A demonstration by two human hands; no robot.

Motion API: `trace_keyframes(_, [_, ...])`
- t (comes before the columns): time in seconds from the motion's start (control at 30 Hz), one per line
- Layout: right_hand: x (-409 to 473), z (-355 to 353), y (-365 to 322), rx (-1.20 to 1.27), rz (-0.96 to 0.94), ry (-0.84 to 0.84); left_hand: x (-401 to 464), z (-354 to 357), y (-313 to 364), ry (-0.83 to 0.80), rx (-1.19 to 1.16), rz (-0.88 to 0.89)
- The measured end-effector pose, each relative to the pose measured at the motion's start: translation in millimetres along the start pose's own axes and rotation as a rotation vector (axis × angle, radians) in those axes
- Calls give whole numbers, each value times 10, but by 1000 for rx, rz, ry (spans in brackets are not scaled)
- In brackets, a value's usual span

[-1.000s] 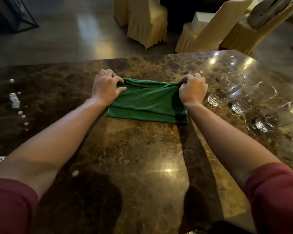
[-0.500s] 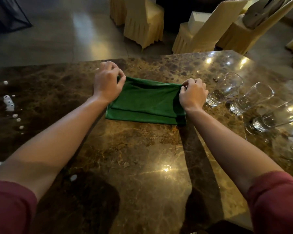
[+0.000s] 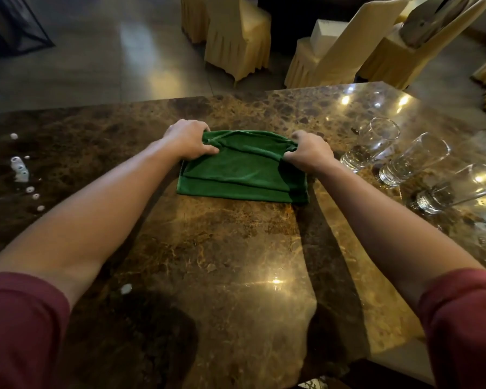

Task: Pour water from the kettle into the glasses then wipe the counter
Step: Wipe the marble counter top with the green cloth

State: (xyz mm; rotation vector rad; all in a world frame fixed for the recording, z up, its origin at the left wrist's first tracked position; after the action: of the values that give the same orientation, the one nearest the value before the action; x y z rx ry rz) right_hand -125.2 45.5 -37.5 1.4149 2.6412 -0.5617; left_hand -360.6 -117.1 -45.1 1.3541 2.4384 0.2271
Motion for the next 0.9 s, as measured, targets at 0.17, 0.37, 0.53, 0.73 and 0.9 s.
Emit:
trace_keyframes(0.17, [-202, -38, 5, 218, -72, -2, -209, -95, 120, -64, -294, 111])
trace_keyframes(0.37, [-718, -287, -80, 1165, -195, -115, -889, -346, 180, 38, -754, 99])
trace_keyframes(0.53, [-1249, -615, -291, 1262, -320, -111, -1595, -476, 256, 158, -859, 116])
trace_keyframes(0.73, [-1866, -1054, -585, 1284, -551, -108, -2557, -914, 368, 432, -777, 87])
trace_keyframes(0.9, [-2285, -1529, -626, 1344, -700, -17, -3214, -1415, 784, 642, -680, 128])
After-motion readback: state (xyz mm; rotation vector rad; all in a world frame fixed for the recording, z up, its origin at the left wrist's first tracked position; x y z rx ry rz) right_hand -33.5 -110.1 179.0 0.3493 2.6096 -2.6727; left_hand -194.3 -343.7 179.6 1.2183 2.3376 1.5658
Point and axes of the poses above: each hand's wrist, its own x-axis towards the middle knuckle, its own z-axis out of the palm, y = z × x, the point moved 9 cm from there along x, towards the middle knuckle, and after that the axes turned 2 degrees about -x, right-handed, at the moved point
